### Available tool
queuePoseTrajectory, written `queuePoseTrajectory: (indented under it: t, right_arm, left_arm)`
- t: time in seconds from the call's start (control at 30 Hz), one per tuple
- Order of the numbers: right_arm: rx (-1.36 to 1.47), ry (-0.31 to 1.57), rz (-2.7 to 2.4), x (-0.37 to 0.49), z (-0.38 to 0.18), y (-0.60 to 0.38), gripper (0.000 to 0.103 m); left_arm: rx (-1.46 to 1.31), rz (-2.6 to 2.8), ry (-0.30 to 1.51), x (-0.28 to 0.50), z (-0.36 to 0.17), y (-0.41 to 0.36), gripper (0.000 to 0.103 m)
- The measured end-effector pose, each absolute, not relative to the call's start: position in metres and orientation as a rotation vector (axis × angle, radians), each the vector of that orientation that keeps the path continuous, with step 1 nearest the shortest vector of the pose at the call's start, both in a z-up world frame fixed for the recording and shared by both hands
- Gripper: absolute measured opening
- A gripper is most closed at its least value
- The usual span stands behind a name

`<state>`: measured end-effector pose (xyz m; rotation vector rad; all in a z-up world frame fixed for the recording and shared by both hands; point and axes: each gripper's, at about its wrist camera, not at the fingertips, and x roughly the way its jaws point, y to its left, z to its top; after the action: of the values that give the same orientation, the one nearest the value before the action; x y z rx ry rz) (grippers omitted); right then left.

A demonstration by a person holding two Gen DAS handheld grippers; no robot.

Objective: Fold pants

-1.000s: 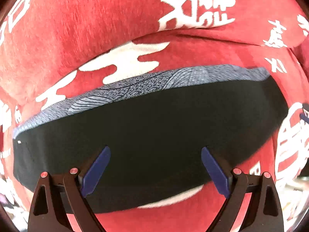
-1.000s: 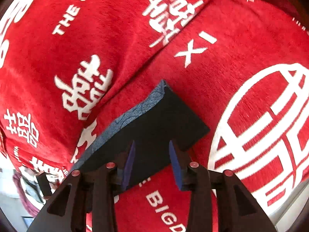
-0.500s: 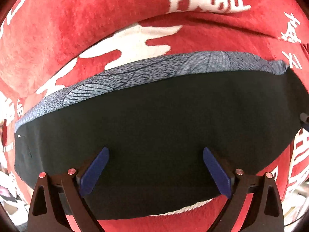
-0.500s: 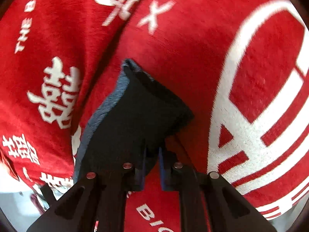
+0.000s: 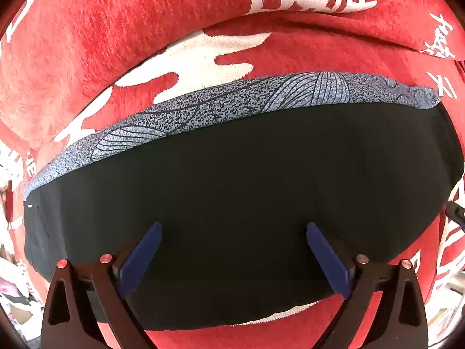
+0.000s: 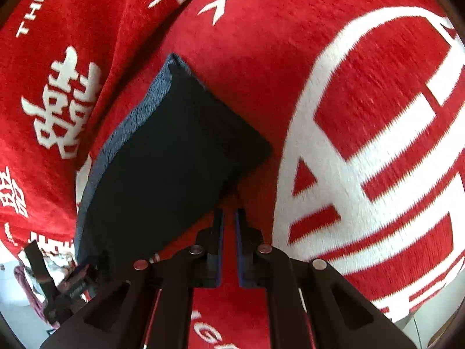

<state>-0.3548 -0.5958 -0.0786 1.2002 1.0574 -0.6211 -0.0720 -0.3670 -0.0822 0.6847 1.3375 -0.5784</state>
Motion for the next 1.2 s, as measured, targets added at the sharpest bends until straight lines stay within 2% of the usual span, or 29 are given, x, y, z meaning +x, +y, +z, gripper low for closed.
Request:
queuePoseTrajectory:
  t: [0.5, 0.6, 0.67, 0.73, 0.93, 1.2]
  right_arm:
    - [1.268, 1.073, -0.606, -0.369, -0.081, -0.576, 0.011]
    - [1.268, 1.072, -0.594, -0.368, -0.079, -0.574, 0.019]
    - [1.268, 1.064, -0.584, -0.368, -0.077, -0.574, 0.032]
    - [1.274, 1.053, -0.572, -0.367, -0.076, -0.574, 0.035]
    - [1.285, 1.042, -0.554, -0.365, -0.077, -0.576, 0.035]
    - [1.294, 1.016, -0.535, -0.367, -0.074, -0.578, 0.036]
  left_arm:
    - [0.695, -0.589, 1.351, -0.063, -0.082, -0.384, 0.100]
    - [0.680, -0.594, 1.352, -0.063, -0.079, -0.388, 0.100]
    - [0.678, -0.600, 1.358, -0.063, -0.078, -0.391, 0.100]
    - [0.682, -0.600, 1.363, -0.063, -0.078, -0.395, 0.100]
    - [0.675, -0.597, 1.264, -0.047, -0.067, -0.422, 0.100]
    - [0.625, -0.549, 1.245, 0.002, -0.083, -0.453, 0.103]
